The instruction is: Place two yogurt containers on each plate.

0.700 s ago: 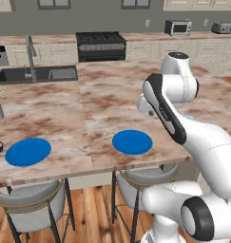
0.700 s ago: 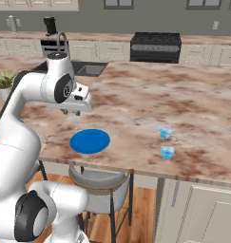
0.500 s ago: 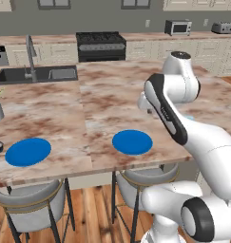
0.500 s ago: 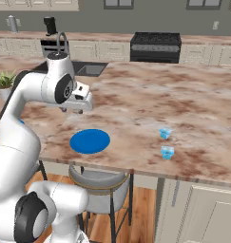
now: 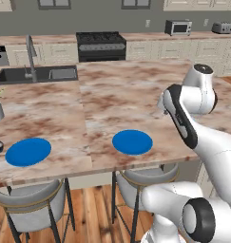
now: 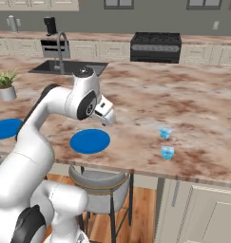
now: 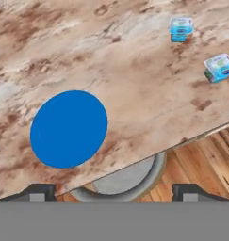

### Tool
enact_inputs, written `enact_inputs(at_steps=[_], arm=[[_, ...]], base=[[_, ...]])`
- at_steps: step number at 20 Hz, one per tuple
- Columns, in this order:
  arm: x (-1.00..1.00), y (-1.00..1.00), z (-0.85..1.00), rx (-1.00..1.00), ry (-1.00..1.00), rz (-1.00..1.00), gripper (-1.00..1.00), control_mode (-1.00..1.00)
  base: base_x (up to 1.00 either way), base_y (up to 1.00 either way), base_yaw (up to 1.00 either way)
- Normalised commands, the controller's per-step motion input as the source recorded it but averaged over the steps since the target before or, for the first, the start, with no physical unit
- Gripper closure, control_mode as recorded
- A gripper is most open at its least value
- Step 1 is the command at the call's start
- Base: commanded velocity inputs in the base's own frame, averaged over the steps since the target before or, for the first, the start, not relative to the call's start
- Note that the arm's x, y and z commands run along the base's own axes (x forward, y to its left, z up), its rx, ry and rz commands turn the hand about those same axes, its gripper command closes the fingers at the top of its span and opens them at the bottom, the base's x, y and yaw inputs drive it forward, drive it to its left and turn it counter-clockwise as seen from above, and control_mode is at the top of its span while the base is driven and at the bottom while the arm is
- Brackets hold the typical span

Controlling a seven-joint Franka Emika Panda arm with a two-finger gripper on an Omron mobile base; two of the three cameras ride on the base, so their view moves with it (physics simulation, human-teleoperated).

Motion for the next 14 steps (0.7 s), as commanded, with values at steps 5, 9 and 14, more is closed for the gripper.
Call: enact_inputs(at_steps=[5,9,14], arm=[[0.39,-0.97,-0.31,0.00,0.10,-0.45,-1.00,-1.00],[0.26,-0.99,-0.37,0.03,0.00,-0.14,-1.00,-1.00],[0.02,-0.74,-0.19,0.26,0.11,0.00,-1.00,-1.00]], base=[[0.00,0.00,0.00],[0.00,0.00,0.00],[0.00,0.00,0.00]])
